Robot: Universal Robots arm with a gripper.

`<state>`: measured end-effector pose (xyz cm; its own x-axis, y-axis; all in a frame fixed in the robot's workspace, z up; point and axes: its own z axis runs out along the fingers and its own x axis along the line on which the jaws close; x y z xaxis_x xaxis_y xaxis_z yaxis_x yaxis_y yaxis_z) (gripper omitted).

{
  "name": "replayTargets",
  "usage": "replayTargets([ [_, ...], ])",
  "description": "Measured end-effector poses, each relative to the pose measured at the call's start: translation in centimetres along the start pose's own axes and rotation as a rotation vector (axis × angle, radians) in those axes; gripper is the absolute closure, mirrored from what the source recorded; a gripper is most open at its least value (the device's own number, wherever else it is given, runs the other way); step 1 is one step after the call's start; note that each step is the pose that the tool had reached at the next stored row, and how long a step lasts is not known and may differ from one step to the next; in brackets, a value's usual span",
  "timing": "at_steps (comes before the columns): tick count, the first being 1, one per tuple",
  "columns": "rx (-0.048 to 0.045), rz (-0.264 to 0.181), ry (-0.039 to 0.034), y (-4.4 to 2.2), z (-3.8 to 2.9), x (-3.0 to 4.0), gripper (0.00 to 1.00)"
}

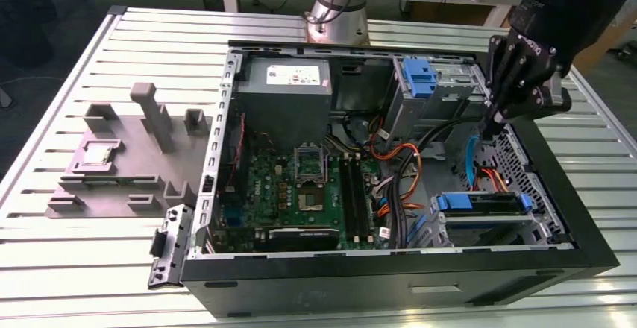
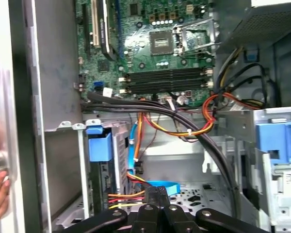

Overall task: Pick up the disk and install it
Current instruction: 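Insert the first disk wire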

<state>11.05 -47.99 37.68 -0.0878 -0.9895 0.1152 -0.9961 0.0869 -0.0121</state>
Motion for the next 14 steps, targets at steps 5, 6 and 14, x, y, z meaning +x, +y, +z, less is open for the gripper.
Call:
replayTargets([
  [5,0.0046,0.002,0.0485,0.01,0.23,-0.08,0.83],
  [6,0.0051,0.002,0.0539,0.01,0.3,-0.11,0.76],
  [14,0.0051,0.003,0.0563,-0.01,0.22,-0.27,0.76],
])
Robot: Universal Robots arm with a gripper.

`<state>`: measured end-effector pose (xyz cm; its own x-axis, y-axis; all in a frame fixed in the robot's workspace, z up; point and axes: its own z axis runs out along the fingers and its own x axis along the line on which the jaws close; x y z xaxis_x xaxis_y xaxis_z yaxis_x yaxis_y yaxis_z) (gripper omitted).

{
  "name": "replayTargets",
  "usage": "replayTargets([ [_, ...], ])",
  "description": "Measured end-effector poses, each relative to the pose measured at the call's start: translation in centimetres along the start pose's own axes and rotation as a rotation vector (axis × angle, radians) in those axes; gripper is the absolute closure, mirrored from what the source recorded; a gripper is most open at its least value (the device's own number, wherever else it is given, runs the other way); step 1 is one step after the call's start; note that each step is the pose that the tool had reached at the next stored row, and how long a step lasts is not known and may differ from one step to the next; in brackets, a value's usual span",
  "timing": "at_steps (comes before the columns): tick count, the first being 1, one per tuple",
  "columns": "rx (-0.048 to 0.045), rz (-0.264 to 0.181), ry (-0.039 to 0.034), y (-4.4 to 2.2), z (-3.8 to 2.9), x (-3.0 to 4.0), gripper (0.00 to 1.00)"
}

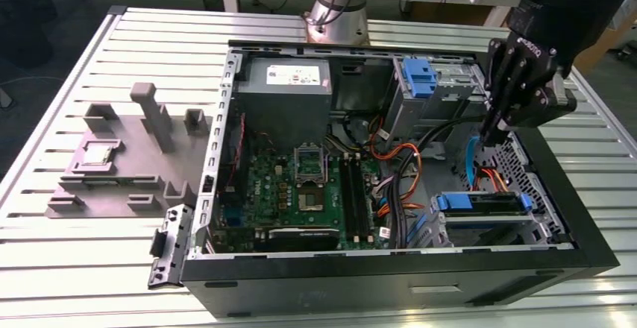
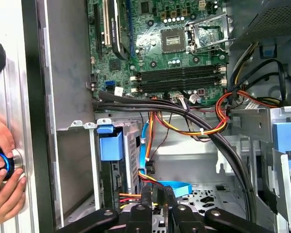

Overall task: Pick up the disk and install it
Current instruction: 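Insert the first disk wire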

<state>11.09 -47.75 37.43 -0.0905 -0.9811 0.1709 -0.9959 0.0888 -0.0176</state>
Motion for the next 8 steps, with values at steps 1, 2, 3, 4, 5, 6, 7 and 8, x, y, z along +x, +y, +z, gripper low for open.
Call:
replayTargets([
  [1,0.0,0.0,0.0,0.0,-0.09,0.0,0.76],
  [2,0.0,0.0,-0.0001,0.0,-0.21,0.0,0.76],
  [3,0.0,0.0,-0.0001,0.0,-0.35,0.0,0.76],
  [4,0.0,0.0,0.0,0.0,-0.48,-0.01,0.76],
  [5,0.0,0.0,-0.0003,0.0,-0.56,-0.06,0.76],
  [6,-0.0001,0.0,-0.0004,0.01,-0.6,-0.15,0.76],
  [7,-0.0001,0.001,-0.0002,0.03,-0.63,-0.26,0.76],
  [8,-0.0002,0.001,-0.0002,0.04,-0.66,-0.42,0.76],
])
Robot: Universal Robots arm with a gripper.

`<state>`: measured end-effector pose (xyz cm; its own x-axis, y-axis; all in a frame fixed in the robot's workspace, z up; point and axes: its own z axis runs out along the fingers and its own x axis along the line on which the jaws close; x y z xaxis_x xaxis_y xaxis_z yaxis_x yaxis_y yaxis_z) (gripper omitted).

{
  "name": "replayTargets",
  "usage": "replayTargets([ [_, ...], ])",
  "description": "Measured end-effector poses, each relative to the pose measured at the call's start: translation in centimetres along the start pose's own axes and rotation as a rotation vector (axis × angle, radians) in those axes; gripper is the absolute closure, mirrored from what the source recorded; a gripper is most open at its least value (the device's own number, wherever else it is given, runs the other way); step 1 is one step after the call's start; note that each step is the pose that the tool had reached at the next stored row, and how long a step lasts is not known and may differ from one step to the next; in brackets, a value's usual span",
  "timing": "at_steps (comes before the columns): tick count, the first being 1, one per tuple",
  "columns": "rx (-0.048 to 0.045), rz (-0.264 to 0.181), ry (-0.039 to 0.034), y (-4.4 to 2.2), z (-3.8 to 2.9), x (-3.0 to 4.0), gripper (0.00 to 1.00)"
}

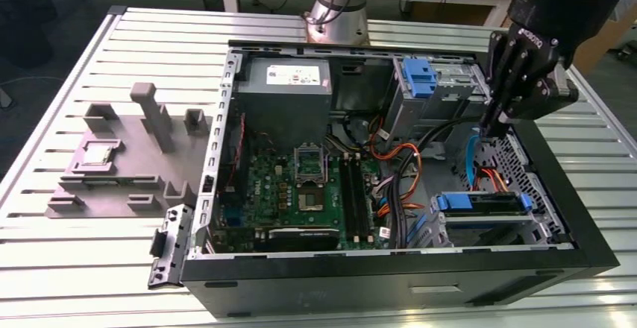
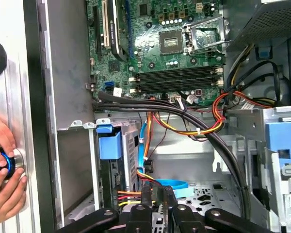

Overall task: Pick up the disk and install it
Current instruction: 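Insert the first disk wire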

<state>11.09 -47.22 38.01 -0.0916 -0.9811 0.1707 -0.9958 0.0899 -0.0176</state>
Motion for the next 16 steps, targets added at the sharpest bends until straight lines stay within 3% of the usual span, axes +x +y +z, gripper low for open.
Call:
replayTargets([
  [4,-0.0003,0.003,0.0019,0.07,-0.02,-0.73,0.76],
  [10,0.0023,0.004,0.0328,0.1,0.55,-1.02,0.76],
  [16,0.0037,0.005,0.0486,0.12,1.39,-1.21,0.76],
])
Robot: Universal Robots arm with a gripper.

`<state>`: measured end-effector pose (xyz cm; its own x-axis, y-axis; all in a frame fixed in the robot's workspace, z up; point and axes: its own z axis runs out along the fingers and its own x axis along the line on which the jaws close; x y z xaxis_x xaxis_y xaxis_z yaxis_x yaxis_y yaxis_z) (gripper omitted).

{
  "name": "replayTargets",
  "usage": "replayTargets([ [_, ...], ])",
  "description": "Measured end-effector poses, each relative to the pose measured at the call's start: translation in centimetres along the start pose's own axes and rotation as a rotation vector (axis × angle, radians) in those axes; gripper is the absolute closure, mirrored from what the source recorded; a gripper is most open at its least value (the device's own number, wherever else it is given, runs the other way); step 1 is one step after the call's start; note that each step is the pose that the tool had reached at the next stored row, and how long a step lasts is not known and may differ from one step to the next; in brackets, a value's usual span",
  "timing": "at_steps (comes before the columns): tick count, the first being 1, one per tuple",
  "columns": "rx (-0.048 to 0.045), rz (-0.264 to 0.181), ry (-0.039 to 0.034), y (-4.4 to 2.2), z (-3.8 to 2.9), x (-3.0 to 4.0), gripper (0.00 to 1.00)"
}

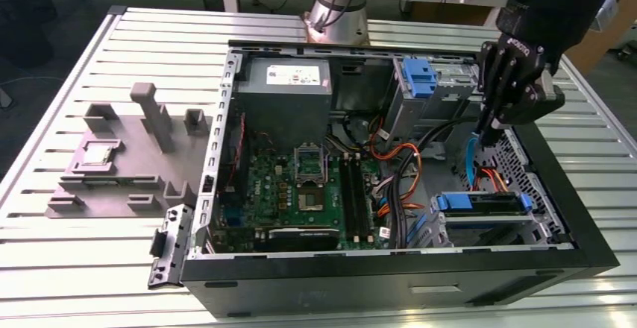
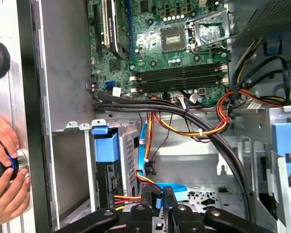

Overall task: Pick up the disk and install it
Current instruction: 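Insert the first disk wire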

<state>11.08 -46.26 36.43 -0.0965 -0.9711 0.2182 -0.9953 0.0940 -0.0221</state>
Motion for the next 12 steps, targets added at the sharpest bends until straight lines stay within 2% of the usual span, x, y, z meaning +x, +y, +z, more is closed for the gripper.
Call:
replayTargets([
  [1,0.0004,0.0,0.0042,0.0,0.08,-0.02,0.76],
  [3,0.0021,0.0,0.0181,0.0,0.19,-0.03,0.76],
  [8,0.0082,0.001,0.0602,-0.01,0.43,-0.08,0.76],
  [9,0.0093,0.001,0.0675,-0.01,0.48,-0.08,0.77],
  [10,0.0103,0.001,0.0744,-0.01,0.54,-0.1,0.84],
  [11,0.0113,0.001,0.0808,-0.02,0.61,-0.12,0.84],
  [12,0.0122,0.001,0.087,-0.02,0.67,-0.13,0.89],
])
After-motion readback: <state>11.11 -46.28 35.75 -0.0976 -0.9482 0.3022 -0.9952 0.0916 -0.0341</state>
